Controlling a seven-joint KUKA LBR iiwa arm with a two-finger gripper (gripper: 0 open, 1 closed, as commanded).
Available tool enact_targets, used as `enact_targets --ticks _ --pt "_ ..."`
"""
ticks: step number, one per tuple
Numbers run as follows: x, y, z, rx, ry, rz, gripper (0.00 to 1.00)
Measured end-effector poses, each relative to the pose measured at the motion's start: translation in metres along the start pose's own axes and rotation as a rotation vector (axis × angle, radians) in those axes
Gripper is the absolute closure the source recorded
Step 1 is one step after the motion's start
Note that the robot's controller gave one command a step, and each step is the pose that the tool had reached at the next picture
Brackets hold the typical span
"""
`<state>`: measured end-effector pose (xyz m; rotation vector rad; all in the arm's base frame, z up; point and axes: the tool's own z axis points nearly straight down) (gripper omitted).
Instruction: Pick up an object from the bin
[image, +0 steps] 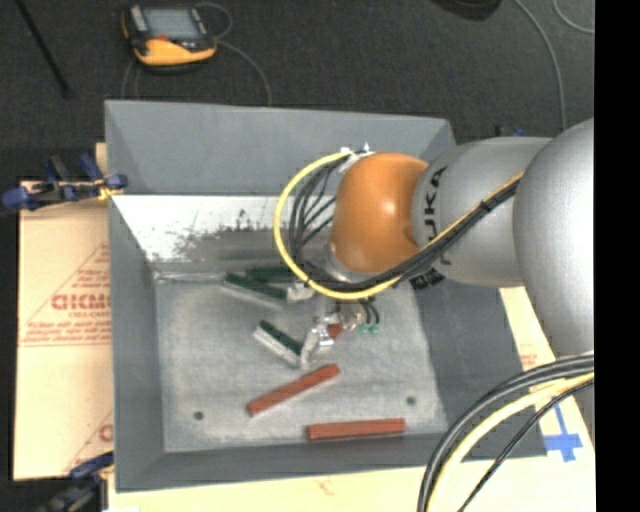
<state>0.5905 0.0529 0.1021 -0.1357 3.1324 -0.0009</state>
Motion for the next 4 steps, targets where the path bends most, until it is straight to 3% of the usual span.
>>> enact_targets --ticks 1,2,3,4 --pt "0.010 -0.045 -0.011 -0.002 0.004 0.140 0.00" --pt "0.001 -0.053 -0.010 0.001 -0.001 0.011 0.00" --pt "0.000 -0.057 0.025 -0.001 0.000 -0.030 0.00" --pt "0.001 -0.057 0.023 -0.003 0.010 -0.030 1.00"
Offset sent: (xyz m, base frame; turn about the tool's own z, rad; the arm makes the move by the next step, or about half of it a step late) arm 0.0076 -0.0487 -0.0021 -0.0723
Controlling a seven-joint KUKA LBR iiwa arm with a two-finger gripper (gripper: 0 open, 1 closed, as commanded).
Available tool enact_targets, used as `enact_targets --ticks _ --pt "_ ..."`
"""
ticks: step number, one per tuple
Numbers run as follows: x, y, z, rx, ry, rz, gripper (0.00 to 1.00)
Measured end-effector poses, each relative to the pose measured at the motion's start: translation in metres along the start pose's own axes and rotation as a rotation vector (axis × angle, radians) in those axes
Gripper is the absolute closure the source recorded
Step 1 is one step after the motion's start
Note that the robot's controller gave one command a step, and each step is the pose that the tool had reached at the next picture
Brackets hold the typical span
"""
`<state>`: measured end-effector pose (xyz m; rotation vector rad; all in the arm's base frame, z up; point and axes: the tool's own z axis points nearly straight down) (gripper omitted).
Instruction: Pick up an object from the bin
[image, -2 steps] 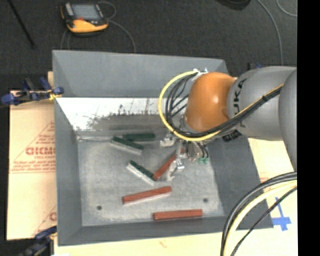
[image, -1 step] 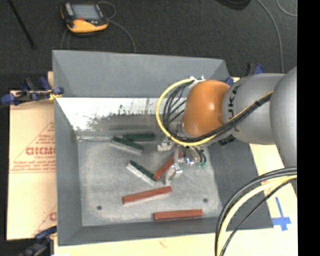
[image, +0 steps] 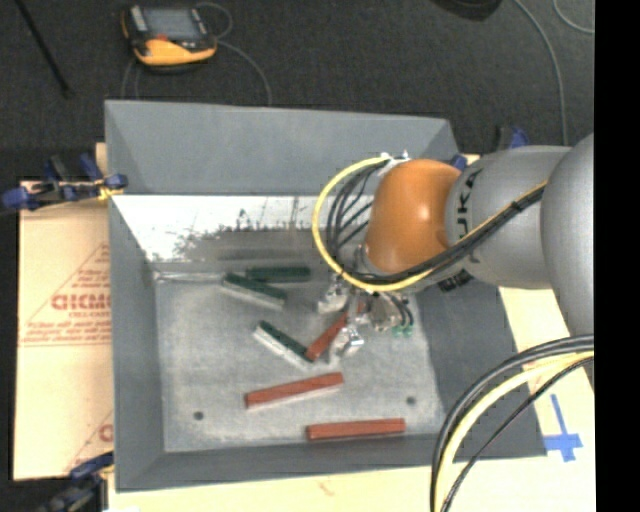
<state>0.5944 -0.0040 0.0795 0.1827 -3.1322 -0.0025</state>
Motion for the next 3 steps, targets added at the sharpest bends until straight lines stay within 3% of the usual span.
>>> enact_targets --ticks 2,3 --pt "0.003 0.000 -0.003 -0.001 0.009 0.000 1.00" --pt "0.003 0.000 -0.020 0.000 -0.002 0.002 1.00"
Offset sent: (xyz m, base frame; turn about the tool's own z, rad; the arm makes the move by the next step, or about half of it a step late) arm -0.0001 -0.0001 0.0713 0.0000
